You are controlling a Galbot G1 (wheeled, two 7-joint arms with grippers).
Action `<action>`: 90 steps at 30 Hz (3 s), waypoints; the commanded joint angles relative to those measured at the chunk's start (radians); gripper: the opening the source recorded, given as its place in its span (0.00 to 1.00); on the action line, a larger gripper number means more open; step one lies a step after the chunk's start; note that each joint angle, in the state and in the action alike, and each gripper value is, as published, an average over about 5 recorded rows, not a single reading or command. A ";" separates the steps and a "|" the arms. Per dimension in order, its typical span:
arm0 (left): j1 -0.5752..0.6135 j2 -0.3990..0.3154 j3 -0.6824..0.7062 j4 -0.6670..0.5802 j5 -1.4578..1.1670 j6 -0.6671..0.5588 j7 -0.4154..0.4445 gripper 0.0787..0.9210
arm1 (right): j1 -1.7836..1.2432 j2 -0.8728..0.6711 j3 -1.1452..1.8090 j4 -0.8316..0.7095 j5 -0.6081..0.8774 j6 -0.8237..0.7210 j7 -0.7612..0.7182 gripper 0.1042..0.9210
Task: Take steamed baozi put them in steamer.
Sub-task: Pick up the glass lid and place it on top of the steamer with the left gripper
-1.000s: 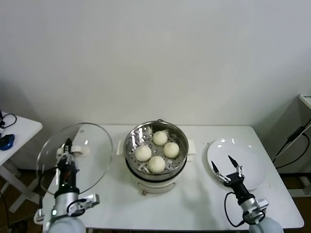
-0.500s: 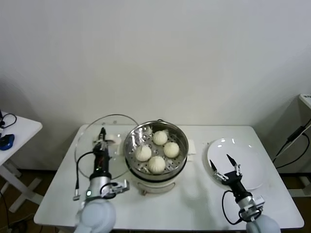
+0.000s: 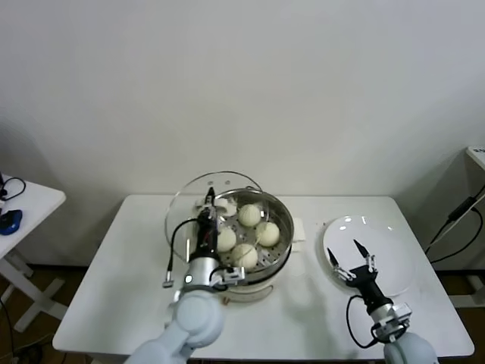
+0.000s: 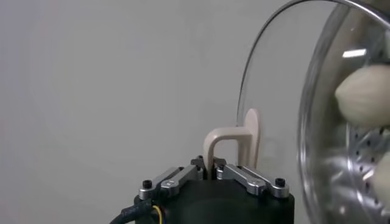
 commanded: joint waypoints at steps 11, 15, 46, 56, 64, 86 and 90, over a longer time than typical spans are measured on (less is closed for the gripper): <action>-0.100 -0.187 0.066 0.154 0.156 0.049 0.153 0.09 | 0.018 -0.019 0.010 -0.015 -0.004 -0.002 0.000 0.88; -0.093 -0.220 0.043 0.160 0.220 0.049 0.201 0.09 | 0.021 -0.020 0.011 -0.019 -0.005 -0.002 0.000 0.88; -0.011 -0.309 -0.001 0.157 0.436 0.011 0.354 0.09 | 0.049 -0.016 0.008 -0.069 -0.012 0.013 -0.010 0.88; -0.022 -0.304 0.001 0.176 0.425 0.009 0.354 0.09 | 0.050 -0.007 0.009 -0.078 -0.013 0.019 -0.015 0.88; -0.034 -0.309 0.015 0.187 0.423 0.009 0.352 0.09 | 0.049 -0.004 0.015 -0.083 -0.012 0.023 -0.024 0.88; -0.034 -0.305 0.007 0.202 0.418 0.005 0.341 0.09 | 0.046 0.005 0.020 -0.089 -0.026 0.032 -0.030 0.88; -0.035 -0.305 0.009 0.205 0.412 0.006 0.333 0.09 | 0.046 0.006 0.021 -0.089 -0.028 0.034 -0.031 0.88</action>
